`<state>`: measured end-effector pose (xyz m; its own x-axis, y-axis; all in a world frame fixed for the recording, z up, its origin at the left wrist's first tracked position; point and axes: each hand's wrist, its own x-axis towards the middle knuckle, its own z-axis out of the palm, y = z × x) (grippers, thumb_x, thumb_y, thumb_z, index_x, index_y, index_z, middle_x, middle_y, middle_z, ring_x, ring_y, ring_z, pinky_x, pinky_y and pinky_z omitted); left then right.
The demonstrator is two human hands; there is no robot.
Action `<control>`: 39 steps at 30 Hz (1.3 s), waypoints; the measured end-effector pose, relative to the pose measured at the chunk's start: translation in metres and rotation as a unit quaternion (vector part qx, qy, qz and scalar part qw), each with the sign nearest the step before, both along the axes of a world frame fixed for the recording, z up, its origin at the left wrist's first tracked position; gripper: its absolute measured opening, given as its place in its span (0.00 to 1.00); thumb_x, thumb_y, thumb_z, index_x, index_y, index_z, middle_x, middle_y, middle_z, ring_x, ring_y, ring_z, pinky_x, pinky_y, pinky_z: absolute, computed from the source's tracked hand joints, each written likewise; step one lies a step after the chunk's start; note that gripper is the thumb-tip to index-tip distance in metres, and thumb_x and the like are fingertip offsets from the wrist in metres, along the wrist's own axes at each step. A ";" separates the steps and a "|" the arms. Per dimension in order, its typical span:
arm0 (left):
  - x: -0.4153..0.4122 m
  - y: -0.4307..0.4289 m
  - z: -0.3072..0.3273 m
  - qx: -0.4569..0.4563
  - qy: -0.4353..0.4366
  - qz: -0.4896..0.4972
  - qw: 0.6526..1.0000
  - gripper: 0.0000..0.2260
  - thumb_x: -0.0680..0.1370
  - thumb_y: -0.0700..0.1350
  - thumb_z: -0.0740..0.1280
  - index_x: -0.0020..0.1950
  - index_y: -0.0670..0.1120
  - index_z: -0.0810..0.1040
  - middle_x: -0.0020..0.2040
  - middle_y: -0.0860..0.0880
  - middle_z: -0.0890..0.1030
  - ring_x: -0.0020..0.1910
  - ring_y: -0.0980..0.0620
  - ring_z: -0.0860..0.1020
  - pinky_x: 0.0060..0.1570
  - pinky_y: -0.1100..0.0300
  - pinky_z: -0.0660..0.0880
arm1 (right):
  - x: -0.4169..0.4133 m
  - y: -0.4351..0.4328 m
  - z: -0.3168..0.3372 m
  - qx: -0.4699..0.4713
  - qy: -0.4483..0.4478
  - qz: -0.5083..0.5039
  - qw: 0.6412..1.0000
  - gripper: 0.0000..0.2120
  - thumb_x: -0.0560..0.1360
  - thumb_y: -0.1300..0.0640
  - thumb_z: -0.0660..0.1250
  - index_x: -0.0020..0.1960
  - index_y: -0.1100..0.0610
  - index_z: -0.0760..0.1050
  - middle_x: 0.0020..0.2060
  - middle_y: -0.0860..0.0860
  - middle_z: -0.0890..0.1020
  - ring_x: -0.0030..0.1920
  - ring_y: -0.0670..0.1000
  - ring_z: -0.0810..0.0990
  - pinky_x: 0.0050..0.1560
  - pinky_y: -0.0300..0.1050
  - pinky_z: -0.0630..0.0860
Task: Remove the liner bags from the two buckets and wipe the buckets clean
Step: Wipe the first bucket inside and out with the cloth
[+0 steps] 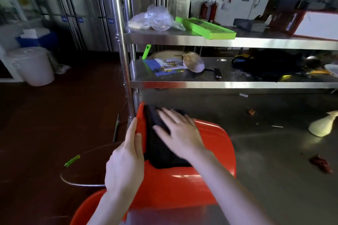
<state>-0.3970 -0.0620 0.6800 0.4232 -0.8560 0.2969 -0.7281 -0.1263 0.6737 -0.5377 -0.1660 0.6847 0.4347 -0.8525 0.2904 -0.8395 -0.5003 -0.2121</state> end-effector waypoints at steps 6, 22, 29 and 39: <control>-0.002 0.016 -0.022 -0.047 0.004 -0.053 0.997 0.24 0.79 0.57 0.47 0.75 0.67 0.56 0.25 0.52 0.70 0.20 0.53 0.71 0.21 0.58 0.69 | -0.109 -0.042 -0.014 0.192 -0.030 -0.216 0.957 0.27 0.78 0.34 0.46 0.72 0.42 0.66 0.72 0.44 0.69 0.71 0.51 0.68 0.70 0.53 0.64; 0.007 0.002 -0.076 -0.113 0.070 -0.054 0.990 0.26 0.82 0.46 0.54 0.74 0.71 0.53 0.28 0.52 0.75 0.20 0.51 0.71 0.23 0.53 0.74 | -0.013 -0.007 -0.034 -0.083 -0.017 -0.029 0.996 0.30 0.78 0.35 0.50 0.75 0.47 0.63 0.76 0.46 0.63 0.76 0.50 0.60 0.74 0.52 0.57; 0.016 0.003 -0.084 -0.148 0.115 -0.121 0.975 0.25 0.80 0.45 0.55 0.77 0.60 0.59 0.26 0.59 0.68 0.23 0.60 0.70 0.26 0.75 0.66 | -0.094 -0.075 -0.024 0.174 -0.081 -0.283 0.940 0.29 0.79 0.36 0.46 0.75 0.48 0.61 0.76 0.48 0.63 0.76 0.52 0.59 0.75 0.58 0.53; 0.019 0.007 -0.074 -0.146 0.134 -0.089 0.976 0.28 0.79 0.38 0.61 0.65 0.72 0.63 0.42 0.54 0.82 0.37 0.70 0.78 0.36 0.79 0.71 | 0.038 -0.003 -0.017 -0.083 -0.039 -0.038 0.995 0.28 0.80 0.39 0.50 0.74 0.52 0.65 0.74 0.47 0.67 0.75 0.51 0.63 0.74 0.58 0.57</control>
